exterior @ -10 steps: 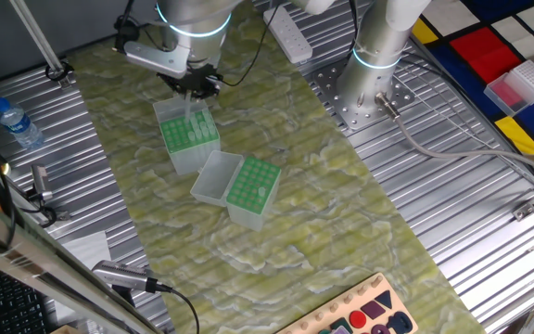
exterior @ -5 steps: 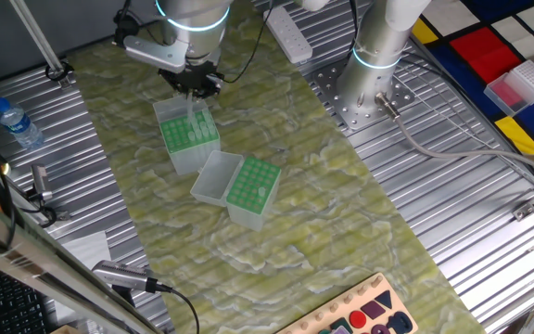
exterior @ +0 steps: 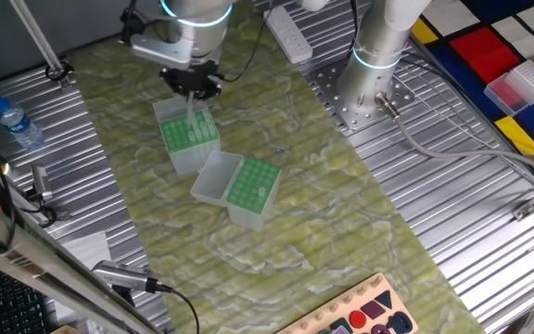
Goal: Transfer all large pipette tips from one holder to another
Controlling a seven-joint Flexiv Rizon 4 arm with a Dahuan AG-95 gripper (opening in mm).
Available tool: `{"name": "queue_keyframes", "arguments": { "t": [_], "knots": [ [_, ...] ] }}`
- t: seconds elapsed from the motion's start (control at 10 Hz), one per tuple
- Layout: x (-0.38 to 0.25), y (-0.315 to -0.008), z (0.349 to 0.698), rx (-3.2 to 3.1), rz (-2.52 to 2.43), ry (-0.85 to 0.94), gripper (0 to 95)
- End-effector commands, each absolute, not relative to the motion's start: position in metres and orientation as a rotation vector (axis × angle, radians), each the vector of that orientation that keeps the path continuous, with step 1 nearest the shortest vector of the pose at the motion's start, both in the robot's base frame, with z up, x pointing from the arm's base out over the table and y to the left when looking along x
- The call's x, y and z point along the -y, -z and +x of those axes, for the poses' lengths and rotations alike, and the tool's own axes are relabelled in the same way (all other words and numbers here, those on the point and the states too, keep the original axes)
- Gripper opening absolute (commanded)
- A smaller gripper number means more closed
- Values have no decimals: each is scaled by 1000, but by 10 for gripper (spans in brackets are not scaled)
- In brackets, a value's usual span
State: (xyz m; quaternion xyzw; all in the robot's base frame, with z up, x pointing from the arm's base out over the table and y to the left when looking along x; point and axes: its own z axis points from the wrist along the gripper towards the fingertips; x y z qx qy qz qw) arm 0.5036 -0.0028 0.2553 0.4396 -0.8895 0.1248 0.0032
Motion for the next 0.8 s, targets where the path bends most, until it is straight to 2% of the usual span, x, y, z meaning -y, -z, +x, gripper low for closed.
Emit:
{"name": "queue_keyframes", "arguments": {
  "t": [0.1, 0.2, 0.4, 0.5, 0.6, 0.7, 0.8],
  "knots": [
    [3, -254, 503, 2765, 1439, -404, 0],
    [3, -254, 503, 2758, 1452, -405, 380],
    [3, -255, 503, 2750, 1466, -406, 380],
    [4, -255, 503, 2747, 1472, -404, 570],
    [4, -256, 503, 2763, 1440, -394, 380],
    [3, -256, 502, 2828, 1333, -329, 380],
    [1, -257, 502, 2940, 1122, -122, 380]
  ]
}}
